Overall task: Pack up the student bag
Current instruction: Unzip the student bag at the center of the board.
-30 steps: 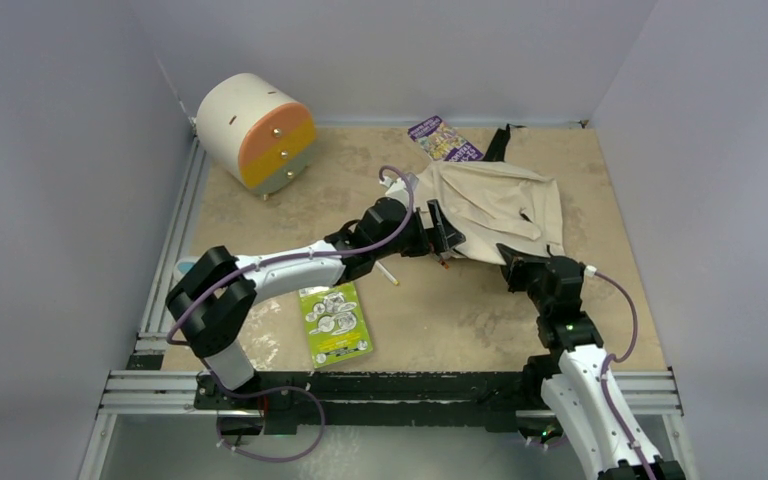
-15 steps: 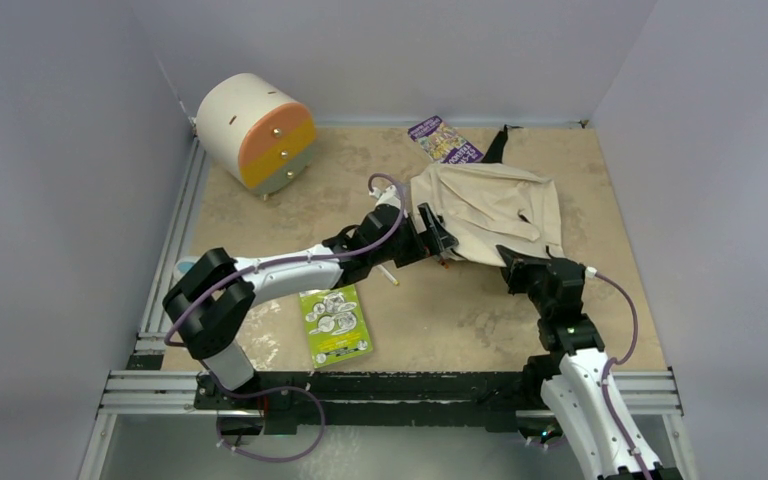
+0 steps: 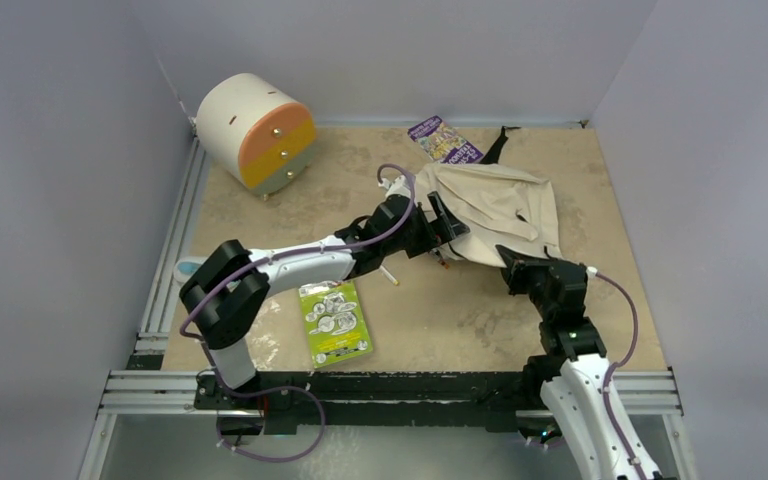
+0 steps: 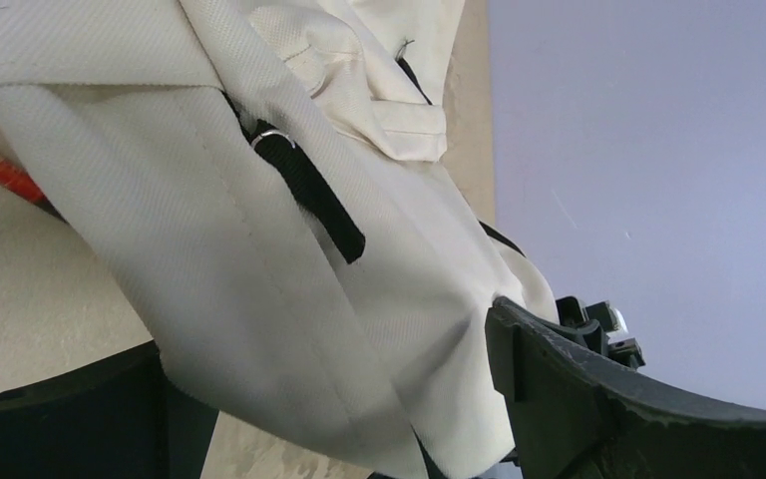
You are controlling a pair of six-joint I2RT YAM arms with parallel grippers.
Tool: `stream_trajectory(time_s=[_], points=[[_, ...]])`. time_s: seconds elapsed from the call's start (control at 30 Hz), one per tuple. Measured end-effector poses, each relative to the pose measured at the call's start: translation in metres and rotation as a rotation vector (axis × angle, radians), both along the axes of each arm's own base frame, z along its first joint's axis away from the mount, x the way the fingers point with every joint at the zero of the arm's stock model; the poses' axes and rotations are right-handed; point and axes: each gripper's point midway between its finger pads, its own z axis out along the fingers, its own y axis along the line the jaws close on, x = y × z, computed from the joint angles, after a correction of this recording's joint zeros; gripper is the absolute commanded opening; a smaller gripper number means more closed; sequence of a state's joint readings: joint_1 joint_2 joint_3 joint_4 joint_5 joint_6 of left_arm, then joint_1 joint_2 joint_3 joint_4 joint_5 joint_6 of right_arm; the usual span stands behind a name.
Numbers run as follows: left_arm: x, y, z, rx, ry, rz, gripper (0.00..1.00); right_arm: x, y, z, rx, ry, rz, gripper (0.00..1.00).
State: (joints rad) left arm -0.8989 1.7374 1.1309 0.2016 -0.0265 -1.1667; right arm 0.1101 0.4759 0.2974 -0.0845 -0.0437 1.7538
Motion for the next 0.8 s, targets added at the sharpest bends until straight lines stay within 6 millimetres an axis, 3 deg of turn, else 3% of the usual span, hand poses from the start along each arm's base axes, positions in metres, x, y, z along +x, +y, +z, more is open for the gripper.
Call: stream_trajectory(time_s=[0.2, 0.33, 0.5, 0.6, 0.8], points=[[0.003, -0.013, -0.008, 0.017, -0.008, -0.049, 0.66, -0.004, 0.000, -0.008, -0.014, 0.031, 0.005, 0.04], [0.007, -0.020, -0.003, 0.039, -0.047, -0.091, 0.39, -0.006, -0.001, -0.008, -0.041, 0.035, 0.012, 0.22], [0.020, -0.024, 0.021, 0.047, -0.121, -0.143, 0.00, -0.009, 0.000, 0.009, -0.102, -0.002, 0.045, 0.47], [0.031, -0.027, 0.037, 0.042, -0.161, -0.174, 0.00, -0.012, 0.002, 0.027, -0.147, -0.056, 0.077, 0.63], [0.055, -0.038, 0.055, 0.097, -0.239, -0.287, 0.00, -0.020, 0.005, 0.058, -0.271, -0.152, 0.148, 0.77]])
